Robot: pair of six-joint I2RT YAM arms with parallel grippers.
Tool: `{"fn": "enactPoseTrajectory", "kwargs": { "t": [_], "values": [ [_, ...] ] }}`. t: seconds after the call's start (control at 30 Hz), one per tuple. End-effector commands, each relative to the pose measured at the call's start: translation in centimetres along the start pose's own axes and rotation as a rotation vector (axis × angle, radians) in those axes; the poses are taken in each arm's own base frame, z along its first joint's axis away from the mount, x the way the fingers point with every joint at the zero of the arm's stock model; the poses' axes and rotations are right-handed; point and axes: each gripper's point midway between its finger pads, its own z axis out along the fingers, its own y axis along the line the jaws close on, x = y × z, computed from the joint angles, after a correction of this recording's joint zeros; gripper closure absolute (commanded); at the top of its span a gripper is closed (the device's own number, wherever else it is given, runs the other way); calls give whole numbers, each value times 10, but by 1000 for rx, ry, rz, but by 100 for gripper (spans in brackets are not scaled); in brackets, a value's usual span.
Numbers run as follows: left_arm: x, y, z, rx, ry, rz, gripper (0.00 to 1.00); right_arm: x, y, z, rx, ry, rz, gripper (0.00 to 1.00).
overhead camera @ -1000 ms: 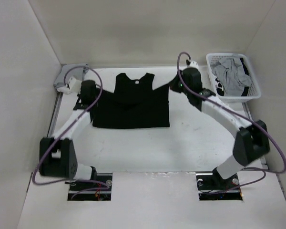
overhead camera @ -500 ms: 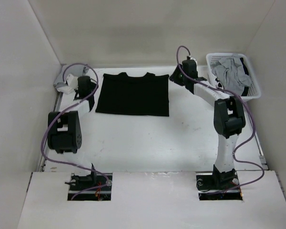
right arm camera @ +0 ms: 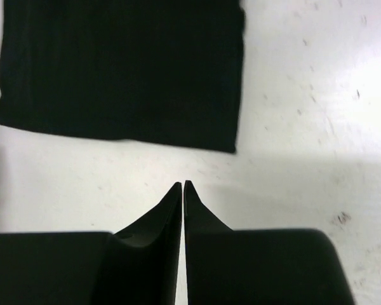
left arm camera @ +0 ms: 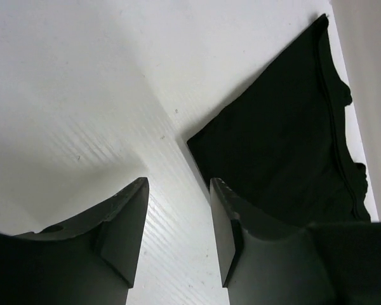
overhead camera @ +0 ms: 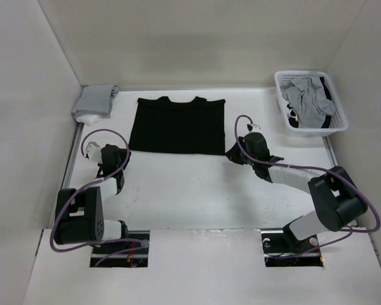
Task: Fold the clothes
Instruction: Fold the tank top
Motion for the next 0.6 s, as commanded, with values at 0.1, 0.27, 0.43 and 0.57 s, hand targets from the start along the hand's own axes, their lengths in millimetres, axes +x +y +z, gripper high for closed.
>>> {"fn": "enactPoseTrajectory", "kwargs": {
  "t": [0.1, 0.27, 0.43, 0.57],
  "values": [
    [5, -25, 18, 112, 24, -63, 57, -5, 7, 0, -68, -83, 61, 83],
    [7, -17, 35, 83, 21, -82, 57, -1, 5, 4, -73, -80, 88, 78],
    [14, -11, 56, 67, 23, -108, 63, 5, 2, 9, -60, -69, 98, 73],
    [26, 0, 66, 45, 57, -150, 78, 9, -2, 10, -58, -71, 120, 70]
  ]
}}
